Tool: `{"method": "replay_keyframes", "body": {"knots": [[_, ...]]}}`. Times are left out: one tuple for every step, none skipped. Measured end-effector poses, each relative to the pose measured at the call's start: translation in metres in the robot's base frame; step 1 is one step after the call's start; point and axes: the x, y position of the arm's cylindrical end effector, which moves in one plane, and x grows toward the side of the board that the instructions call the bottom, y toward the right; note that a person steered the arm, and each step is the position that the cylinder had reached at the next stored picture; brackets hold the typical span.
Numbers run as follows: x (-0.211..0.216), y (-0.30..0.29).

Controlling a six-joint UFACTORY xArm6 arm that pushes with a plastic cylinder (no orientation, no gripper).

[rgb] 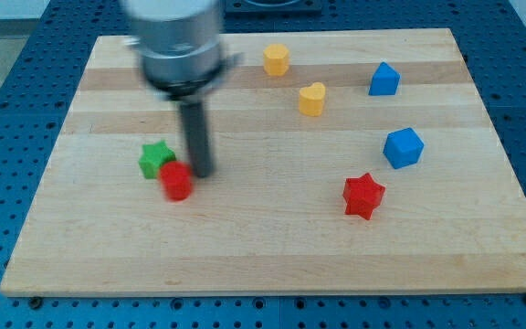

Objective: Slide the red star to the right of the red circle

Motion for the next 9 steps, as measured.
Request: {"method": "replay_keyframes", "body": {"knots": [[0.03, -0.017], [0.037, 0.024], [0.051, 0.008], [0.092, 0.073], [0.132, 0.17], [0.126, 0.256], [0.084, 0.255], [0.078, 0.257], [0.055, 0.244]]}}
